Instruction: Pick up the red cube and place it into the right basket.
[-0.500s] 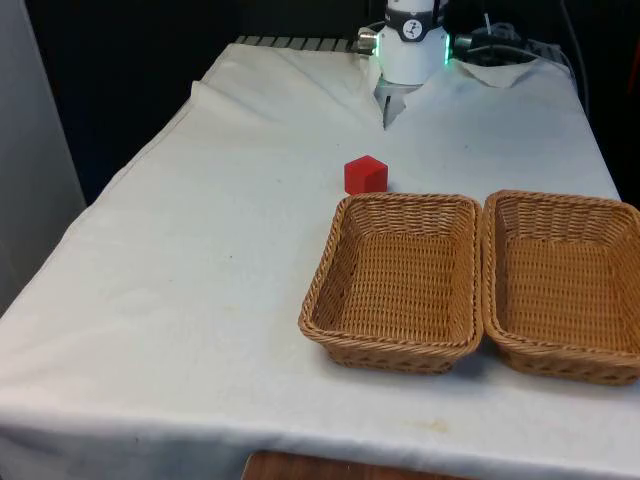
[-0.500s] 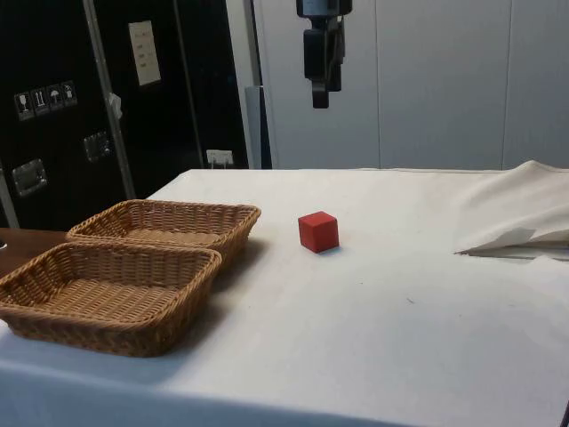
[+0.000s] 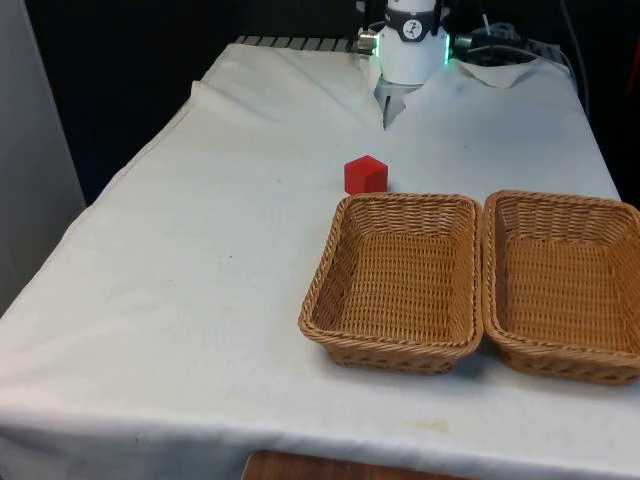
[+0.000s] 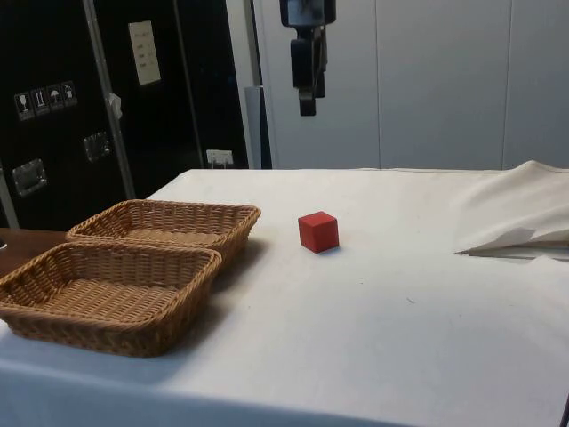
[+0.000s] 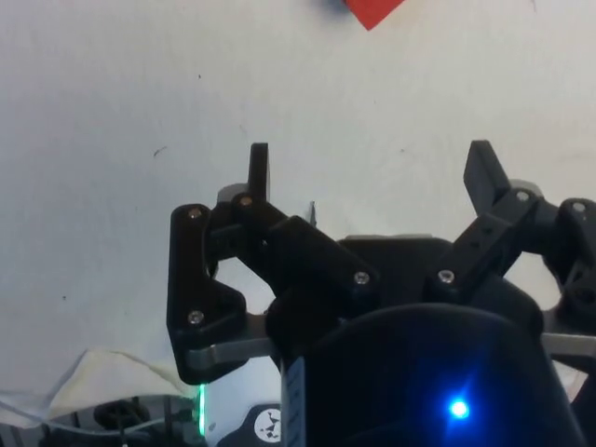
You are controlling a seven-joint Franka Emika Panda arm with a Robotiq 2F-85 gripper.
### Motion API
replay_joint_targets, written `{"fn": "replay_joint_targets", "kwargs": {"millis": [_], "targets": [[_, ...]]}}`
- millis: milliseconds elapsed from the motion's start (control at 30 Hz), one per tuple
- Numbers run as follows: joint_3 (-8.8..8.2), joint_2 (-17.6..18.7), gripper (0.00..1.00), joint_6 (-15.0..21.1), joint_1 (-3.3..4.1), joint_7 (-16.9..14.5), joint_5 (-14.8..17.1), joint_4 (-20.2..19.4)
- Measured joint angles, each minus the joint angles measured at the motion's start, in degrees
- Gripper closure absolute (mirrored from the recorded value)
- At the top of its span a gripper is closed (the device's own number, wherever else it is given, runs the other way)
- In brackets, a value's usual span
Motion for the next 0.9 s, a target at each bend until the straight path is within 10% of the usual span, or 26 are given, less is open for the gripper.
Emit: {"fn": "replay_joint_targets", "kwargs": {"millis": [900], "targets": [[-0.29, 4.6, 0.00, 7.3, 0.00, -10.7, 0.0, -0.7]]}}
